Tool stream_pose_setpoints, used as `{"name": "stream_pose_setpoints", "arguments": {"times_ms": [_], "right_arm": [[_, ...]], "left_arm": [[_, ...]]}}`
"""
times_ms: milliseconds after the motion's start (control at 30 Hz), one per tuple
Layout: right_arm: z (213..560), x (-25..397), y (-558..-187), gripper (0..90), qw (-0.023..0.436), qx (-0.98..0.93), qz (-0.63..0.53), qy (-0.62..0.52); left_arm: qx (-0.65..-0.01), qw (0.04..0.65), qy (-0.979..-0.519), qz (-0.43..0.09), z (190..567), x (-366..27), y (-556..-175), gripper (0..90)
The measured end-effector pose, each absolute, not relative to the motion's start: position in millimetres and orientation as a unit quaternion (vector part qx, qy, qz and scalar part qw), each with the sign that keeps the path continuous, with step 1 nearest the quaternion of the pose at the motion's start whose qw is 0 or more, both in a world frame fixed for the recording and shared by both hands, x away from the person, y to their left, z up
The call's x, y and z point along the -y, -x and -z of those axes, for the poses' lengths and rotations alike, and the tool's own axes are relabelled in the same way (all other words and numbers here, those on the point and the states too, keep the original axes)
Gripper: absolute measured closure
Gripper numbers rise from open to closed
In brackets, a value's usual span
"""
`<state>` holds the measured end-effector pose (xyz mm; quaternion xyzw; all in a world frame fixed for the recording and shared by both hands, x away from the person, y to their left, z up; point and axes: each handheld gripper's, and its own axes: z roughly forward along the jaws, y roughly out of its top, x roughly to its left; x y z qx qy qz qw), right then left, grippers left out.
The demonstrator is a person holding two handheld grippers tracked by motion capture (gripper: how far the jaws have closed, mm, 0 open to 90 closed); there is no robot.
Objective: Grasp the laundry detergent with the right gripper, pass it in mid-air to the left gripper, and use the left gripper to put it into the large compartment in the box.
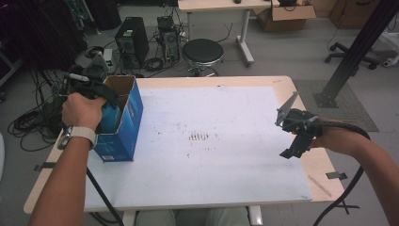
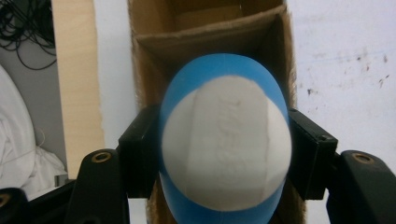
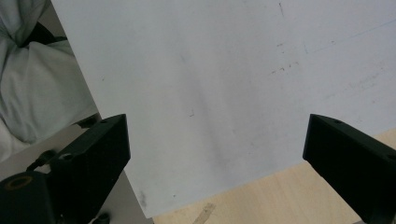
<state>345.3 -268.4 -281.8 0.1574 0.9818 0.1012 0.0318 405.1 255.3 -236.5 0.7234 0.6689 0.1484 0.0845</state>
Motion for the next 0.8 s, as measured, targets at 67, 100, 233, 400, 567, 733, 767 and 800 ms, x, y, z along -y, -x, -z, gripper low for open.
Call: {"name": "stream_pose_setpoints", "arguments": {"times_ms": [67, 100, 233, 400, 567, 733, 767, 800], "right_arm": [[282.9, 267.7, -345.3, 7.2, 0.031, -0.982, -0.099, -0.156], [283.1, 267.5, -345.1, 7.3, 0.03, -0.982, -0.098, -0.158], [284.8, 268.9, -344.9, 7.3, 0.027, -0.981, -0.101, -0.162], [285.9, 270.2, -343.7, 7.3, 0.025, -0.981, -0.099, -0.165], [286.0, 271.3, -343.4, 7.3, 0.026, -0.981, -0.099, -0.167], [287.7, 270.9, -342.8, 7.3, 0.023, -0.981, -0.097, -0.169], [287.8, 270.8, -342.8, 7.3, 0.023, -0.981, -0.096, -0.169], [287.8, 270.8, -342.8, 7.3, 0.023, -0.981, -0.096, -0.169]], "left_arm": [[-0.669, 0.084, -0.724, -0.146, 241.6, -255.7, -405.7, 38.2], [-0.67, 0.084, -0.724, -0.145, 244.3, -256.2, -406.0, 38.2], [-0.666, 0.072, -0.729, -0.14, 256.3, -255.7, -407.8, 38.2], [-0.665, 0.068, -0.731, -0.134, 266.5, -256.0, -409.4, 38.2], [-0.664, 0.067, -0.734, -0.128, 272.5, -257.0, -410.2, 38.2], [-0.664, 0.07, -0.733, -0.126, 276.5, -258.9, -410.4, 38.2], [-0.664, 0.069, -0.734, -0.125, 276.1, -259.4, -410.6, 38.2], [-0.664, 0.069, -0.734, -0.125, 276.1, -259.4, -410.6, 38.2]]}}
